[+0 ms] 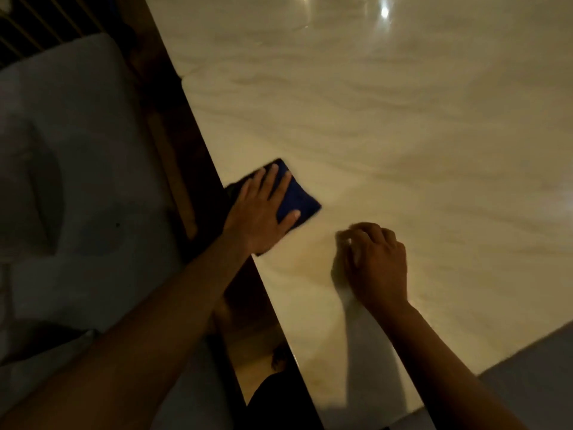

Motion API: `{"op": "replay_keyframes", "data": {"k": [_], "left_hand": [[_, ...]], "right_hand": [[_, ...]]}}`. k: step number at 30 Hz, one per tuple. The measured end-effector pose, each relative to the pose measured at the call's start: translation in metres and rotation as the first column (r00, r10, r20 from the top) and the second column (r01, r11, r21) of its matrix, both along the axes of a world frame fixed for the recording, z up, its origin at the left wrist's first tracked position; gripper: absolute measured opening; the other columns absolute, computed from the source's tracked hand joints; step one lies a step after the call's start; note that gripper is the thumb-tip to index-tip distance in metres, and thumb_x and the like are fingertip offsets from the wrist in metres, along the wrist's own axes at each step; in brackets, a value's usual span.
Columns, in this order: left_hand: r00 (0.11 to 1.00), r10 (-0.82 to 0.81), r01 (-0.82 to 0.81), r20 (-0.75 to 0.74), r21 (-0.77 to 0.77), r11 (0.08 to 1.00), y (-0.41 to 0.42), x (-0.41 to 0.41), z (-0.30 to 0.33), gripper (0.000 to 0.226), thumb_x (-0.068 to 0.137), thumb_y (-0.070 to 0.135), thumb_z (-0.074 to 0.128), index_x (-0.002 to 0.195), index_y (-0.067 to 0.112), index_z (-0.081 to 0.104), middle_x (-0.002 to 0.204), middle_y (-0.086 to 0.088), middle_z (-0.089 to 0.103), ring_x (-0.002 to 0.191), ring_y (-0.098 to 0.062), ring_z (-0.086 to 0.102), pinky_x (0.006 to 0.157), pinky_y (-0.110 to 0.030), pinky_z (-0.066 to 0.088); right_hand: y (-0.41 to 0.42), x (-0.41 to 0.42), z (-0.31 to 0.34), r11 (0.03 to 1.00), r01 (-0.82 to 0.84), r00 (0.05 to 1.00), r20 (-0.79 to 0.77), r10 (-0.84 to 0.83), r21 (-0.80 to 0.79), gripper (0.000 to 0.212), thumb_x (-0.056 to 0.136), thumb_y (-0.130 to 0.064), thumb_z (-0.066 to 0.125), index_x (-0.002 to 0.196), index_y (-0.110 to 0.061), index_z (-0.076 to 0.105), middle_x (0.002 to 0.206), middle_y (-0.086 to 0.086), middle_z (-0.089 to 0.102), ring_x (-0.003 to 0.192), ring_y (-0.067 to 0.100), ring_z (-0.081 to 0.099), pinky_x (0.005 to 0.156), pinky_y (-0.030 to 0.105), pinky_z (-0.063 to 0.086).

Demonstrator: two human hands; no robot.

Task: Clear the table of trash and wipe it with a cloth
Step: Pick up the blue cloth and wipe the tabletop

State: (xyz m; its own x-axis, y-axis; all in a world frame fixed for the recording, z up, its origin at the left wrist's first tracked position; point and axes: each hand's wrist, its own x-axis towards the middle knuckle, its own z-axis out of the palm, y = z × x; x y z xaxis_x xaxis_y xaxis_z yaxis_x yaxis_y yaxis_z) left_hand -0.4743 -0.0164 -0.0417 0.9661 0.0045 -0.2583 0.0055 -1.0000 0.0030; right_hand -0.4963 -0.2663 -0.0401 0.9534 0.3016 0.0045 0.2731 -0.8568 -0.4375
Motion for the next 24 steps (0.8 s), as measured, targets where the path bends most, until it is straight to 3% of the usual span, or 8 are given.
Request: {"op": "replay_keyframes", "data": {"k": [2, 4, 8, 12, 16, 19, 21, 24], "left_hand": [[0.993, 0.118, -0.118, -0.001, -0.03, 0.993, 0.011, 0.026, -0.001, 0.082, 0.095, 0.072, 0.011, 0.158, 0.026, -0.011, 0.166, -0.009, -0.014, 0.152, -0.031, -0.012, 0.123, -0.046, -0.004], [0.993, 0.111, -0.108, 0.041, -0.071, 0.992, 0.0, 0.025, -0.003, 0.083, 0.094, 0.075, 0.013, 0.158, 0.028, -0.01, 0.166, -0.012, -0.014, 0.152, -0.034, -0.012, 0.123, -0.049, -0.005], [0.973, -0.23, 0.231, 0.023, -0.059, 0.971, -0.018, -0.019, -0.001, 0.081, 0.097, 0.07, 0.019, 0.159, 0.025, -0.005, 0.166, -0.011, -0.012, 0.152, -0.033, -0.011, 0.123, -0.05, 0.001], [0.916, -0.4, 0.401, 0.029, -0.045, 0.915, 0.027, 0.011, -0.001, 0.085, 0.097, 0.069, 0.024, 0.16, 0.017, -0.001, 0.167, -0.004, -0.007, 0.154, -0.025, -0.007, 0.125, -0.044, 0.002], [0.972, -0.216, 0.223, 0.088, -0.074, 0.972, 0.106, 0.11, -0.008, 0.082, 0.097, 0.066, 0.021, 0.16, 0.014, 0.01, 0.167, -0.006, 0.007, 0.154, -0.03, 0.006, 0.124, -0.047, 0.01], [0.996, -0.045, 0.049, 0.071, -0.059, 0.997, 0.145, 0.172, -0.01, 0.078, 0.1, 0.063, 0.013, 0.16, 0.014, -0.001, 0.167, -0.006, -0.003, 0.153, -0.028, -0.002, 0.124, -0.043, 0.002], [0.994, -0.039, 0.046, 0.103, -0.061, 0.997, 0.144, 0.171, -0.013, 0.075, 0.101, 0.058, 0.014, 0.159, 0.012, -0.001, 0.167, -0.009, -0.003, 0.153, -0.031, -0.001, 0.124, -0.046, 0.003], [0.974, -0.185, 0.196, 0.131, -0.072, 0.978, 0.14, 0.131, -0.017, 0.075, 0.099, 0.055, 0.018, 0.159, 0.012, 0.004, 0.167, -0.013, 0.002, 0.153, -0.035, 0.003, 0.124, -0.05, 0.007]], "right_hand": [[0.001, 0.015, -0.001, 1.0, -0.022, 0.999, 0.024, 0.023, -0.011, 0.024, 0.091, -0.024, 0.063, 0.115, -0.022, 0.069, 0.124, 0.003, 0.062, 0.112, 0.026, 0.055, 0.09, 0.04, 0.044], [0.006, 0.035, -0.001, 0.999, -0.035, 0.998, 0.047, 0.035, -0.003, 0.028, 0.091, -0.026, 0.061, 0.118, -0.022, 0.066, 0.126, 0.004, 0.061, 0.115, 0.028, 0.054, 0.091, 0.042, 0.045], [0.028, 0.066, -0.001, 0.998, -0.035, 0.999, 0.02, 0.037, -0.061, 0.036, 0.088, -0.023, 0.064, 0.124, -0.022, 0.063, 0.133, 0.004, 0.057, 0.121, 0.029, 0.05, 0.092, 0.044, 0.043], [0.059, 0.078, 0.002, 0.996, -0.026, 1.0, -0.006, 0.026, -0.086, 0.036, 0.087, -0.022, 0.065, 0.123, -0.018, 0.064, 0.132, 0.007, 0.059, 0.121, 0.031, 0.052, 0.091, 0.044, 0.043], [0.093, 0.098, 0.004, 0.999, -0.018, 1.0, 0.023, 0.019, -0.04, 0.037, 0.088, -0.016, 0.062, 0.125, -0.014, 0.062, 0.134, 0.009, 0.057, 0.124, 0.032, 0.05, 0.096, 0.046, 0.042], [0.125, 0.125, 0.0, 0.995, -0.003, 1.0, 0.016, 0.004, -0.102, 0.041, 0.093, -0.019, 0.057, 0.134, -0.018, 0.056, 0.143, 0.006, 0.051, 0.13, 0.03, 0.045, 0.101, 0.047, 0.04], [0.152, 0.146, 0.001, 0.993, 0.018, 1.0, -0.002, -0.018, -0.116, 0.043, 0.095, -0.023, 0.051, 0.138, -0.023, 0.05, 0.147, 0.004, 0.047, 0.132, 0.029, 0.043, 0.101, 0.046, 0.039], [0.196, 0.183, 0.007, 0.995, 0.057, 0.997, -0.041, -0.061, -0.087, 0.047, 0.096, -0.03, 0.044, 0.143, -0.025, 0.045, 0.151, 0.002, 0.042, 0.134, 0.028, 0.04, 0.1, 0.046, 0.038]]}}
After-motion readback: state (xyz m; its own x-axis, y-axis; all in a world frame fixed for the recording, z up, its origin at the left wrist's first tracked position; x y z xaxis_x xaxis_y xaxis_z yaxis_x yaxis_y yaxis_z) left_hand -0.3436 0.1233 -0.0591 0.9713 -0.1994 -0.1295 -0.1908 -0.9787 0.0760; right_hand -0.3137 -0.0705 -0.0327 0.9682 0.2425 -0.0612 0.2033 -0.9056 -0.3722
